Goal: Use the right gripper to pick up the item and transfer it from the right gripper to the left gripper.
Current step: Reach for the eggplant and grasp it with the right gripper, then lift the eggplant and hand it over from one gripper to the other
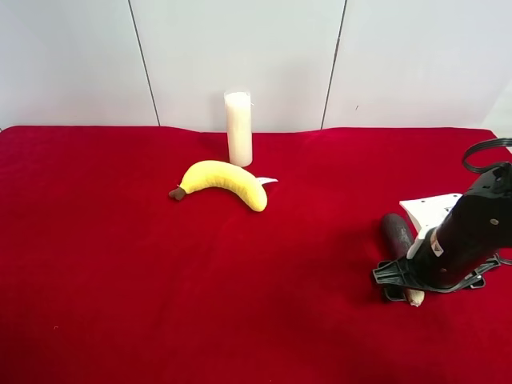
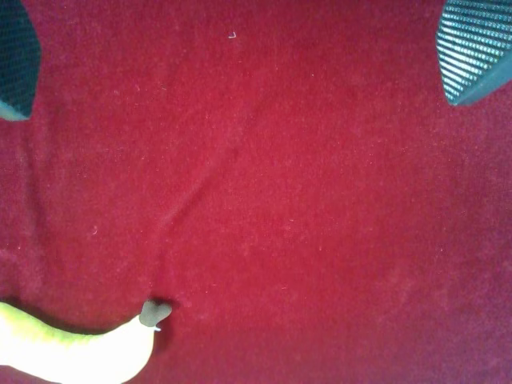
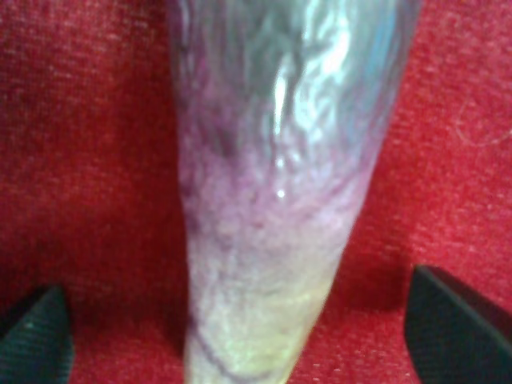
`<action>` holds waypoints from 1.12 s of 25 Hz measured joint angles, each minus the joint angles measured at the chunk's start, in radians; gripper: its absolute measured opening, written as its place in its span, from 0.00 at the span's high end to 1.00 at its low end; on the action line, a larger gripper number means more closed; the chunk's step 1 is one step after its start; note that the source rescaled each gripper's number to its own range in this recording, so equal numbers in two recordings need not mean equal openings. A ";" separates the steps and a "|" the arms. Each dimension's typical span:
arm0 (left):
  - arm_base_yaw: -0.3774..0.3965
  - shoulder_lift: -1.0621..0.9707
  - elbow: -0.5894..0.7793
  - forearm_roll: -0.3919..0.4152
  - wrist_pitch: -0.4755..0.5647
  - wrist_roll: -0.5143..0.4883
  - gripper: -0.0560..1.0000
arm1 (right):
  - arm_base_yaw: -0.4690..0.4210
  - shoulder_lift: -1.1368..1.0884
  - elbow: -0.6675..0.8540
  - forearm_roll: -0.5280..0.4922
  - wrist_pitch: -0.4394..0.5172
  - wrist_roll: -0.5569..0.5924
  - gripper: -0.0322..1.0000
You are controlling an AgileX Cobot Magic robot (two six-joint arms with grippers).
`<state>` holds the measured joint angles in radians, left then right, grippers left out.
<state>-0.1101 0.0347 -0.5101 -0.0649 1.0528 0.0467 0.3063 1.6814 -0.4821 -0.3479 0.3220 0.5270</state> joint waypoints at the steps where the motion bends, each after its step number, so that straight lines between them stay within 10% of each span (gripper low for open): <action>1: 0.000 0.000 0.000 0.000 0.000 0.000 0.00 | 0.000 0.003 0.000 0.004 -0.010 0.000 0.40; 7: 0.000 0.000 0.000 0.000 0.000 0.000 0.00 | 0.000 0.005 -0.001 0.008 -0.043 0.000 0.97; 28: 0.000 0.000 0.000 0.000 0.000 0.000 0.00 | 0.010 -0.106 0.001 0.011 -0.041 -0.001 0.97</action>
<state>-0.1101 0.0347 -0.5101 -0.0649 1.0528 0.0467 0.3164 1.5750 -0.4813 -0.3368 0.2810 0.5261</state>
